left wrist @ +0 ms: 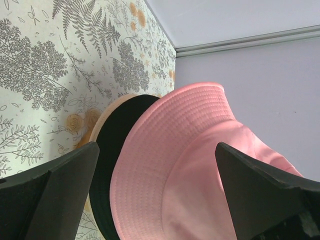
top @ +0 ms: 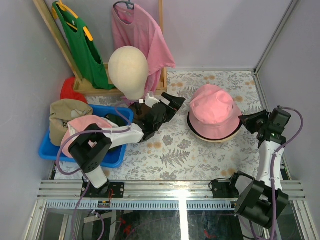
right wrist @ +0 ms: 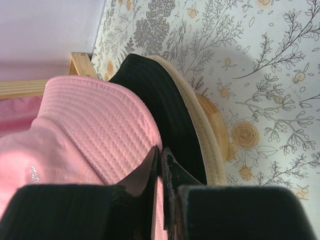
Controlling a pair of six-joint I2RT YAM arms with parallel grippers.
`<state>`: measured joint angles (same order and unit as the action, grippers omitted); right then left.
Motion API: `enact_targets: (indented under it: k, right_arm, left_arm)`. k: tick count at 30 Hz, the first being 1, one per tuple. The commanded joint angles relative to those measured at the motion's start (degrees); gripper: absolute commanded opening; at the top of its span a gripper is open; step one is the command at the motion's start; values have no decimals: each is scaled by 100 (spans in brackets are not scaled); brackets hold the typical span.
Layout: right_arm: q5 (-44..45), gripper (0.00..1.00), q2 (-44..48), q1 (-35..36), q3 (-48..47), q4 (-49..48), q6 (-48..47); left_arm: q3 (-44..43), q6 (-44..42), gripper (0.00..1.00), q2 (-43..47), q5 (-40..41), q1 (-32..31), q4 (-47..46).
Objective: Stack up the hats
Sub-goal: Stack the hat on the hat.
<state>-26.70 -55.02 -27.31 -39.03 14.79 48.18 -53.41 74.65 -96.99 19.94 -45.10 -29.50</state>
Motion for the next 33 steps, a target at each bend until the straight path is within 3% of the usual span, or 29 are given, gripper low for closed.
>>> enact_targets:
  k: [1, 14, 33]
  right_arm:
    - [62, 0, -90, -133, -250, -45, -169]
    - [-298, 0, -698, -178, -486, -281, -161]
    - [-459, 1, -1170, -187, -749, -398, -246]
  left_arm:
    - [119, -47, 100, -223, -5, 115, -639]
    - [-102, -188, 98, -1279, -1487, 452, -2420]
    - [-616, -520, 86, -1843, -2321, 515, -3081]
